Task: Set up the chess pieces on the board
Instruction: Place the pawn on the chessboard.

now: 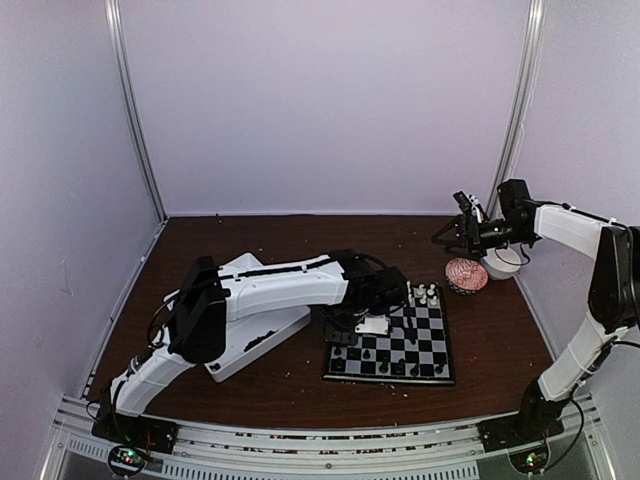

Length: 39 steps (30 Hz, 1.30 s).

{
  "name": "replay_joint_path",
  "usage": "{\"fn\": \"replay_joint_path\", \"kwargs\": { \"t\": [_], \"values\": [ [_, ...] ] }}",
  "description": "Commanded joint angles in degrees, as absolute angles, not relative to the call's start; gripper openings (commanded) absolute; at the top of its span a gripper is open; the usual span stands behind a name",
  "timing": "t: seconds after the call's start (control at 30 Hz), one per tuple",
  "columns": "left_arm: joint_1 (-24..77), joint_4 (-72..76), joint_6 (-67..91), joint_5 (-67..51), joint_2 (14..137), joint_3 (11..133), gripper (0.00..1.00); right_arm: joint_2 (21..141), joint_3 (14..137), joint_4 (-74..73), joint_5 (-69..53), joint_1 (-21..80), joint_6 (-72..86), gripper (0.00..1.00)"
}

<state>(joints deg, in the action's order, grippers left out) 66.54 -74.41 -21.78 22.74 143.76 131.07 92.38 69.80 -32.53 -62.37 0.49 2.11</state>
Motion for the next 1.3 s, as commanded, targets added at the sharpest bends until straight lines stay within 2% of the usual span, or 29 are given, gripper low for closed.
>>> {"fn": "replay_joint_path", "kwargs": {
  "t": [0.0, 0.2, 0.63, 0.97, 1.13, 1.27],
  "values": [
    [66.9, -72.7, -22.9, 21.6, 145.2, 132.9, 0.06, 93.2, 69.6, -31.8, -64.1, -0.1, 2.8, 1.0],
    [67.1, -72.3, -22.7, 22.4, 145.2, 133.5, 0.15, 93.5, 69.4, -31.7, -64.6, -0.5, 2.9, 1.0],
    [67.1, -70.6, -22.5, 24.9, 144.0, 133.2, 0.22, 94.5, 69.4, -31.7, -65.8, -0.8, 3.3, 1.0],
    [67.0, -63.4, -21.6, 21.6, 133.1, 126.6, 0.28, 93.2, 70.0, -32.5, -64.9, -1.0, 2.7, 1.0],
    [64.7, -54.1, -16.1, 19.3, 117.6, 113.1, 0.3, 87.0, 72.7, -37.3, -56.4, 0.3, -6.4, 0.99],
    [57.4, -40.1, -5.4, 13.5, 102.2, 93.7, 0.33, 83.2, 75.9, -44.2, -41.8, 8.9, -18.3, 1.0]
  ]
}}
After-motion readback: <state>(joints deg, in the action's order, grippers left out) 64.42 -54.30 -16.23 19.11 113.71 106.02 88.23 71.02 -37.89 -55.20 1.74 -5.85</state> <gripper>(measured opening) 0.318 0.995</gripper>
